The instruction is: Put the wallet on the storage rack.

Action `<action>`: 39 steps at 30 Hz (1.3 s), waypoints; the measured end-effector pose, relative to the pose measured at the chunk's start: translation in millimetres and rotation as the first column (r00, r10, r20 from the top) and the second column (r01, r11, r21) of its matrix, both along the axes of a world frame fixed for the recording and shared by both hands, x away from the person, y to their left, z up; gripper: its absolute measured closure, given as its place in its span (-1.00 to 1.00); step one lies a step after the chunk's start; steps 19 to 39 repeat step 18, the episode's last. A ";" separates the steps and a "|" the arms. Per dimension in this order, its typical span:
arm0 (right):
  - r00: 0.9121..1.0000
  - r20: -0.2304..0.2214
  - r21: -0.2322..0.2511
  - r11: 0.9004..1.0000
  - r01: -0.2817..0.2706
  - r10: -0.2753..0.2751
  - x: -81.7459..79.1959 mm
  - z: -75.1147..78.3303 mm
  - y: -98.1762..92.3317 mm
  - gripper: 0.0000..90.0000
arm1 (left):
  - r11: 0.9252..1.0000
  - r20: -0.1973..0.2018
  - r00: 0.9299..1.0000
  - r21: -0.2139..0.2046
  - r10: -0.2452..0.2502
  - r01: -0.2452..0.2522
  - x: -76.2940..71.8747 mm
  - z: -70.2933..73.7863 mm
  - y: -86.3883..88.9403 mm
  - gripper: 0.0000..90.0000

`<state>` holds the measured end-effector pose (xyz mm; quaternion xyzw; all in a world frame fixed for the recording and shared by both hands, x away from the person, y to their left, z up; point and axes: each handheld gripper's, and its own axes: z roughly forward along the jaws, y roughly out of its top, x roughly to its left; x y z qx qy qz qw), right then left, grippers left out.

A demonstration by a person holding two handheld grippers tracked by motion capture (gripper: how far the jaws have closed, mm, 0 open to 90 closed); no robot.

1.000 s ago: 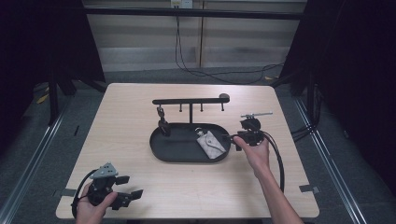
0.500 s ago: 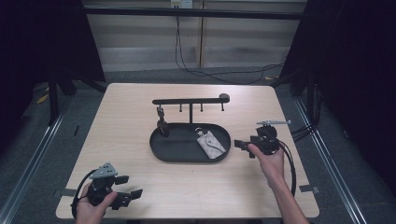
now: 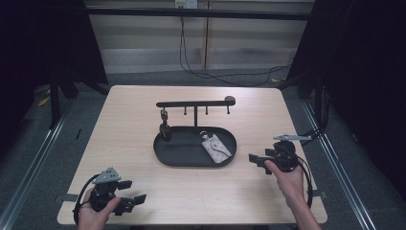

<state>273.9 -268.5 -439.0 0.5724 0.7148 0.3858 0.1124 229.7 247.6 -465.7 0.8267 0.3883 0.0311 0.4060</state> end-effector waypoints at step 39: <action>0.999 -0.020 -0.055 0.998 0.032 -0.033 -39.3 -34.6 -22.0 -0.56 | 1.000 -0.002 1.000 -0.006 -0.004 0.004 -0.6 1.0 1.2 -0.57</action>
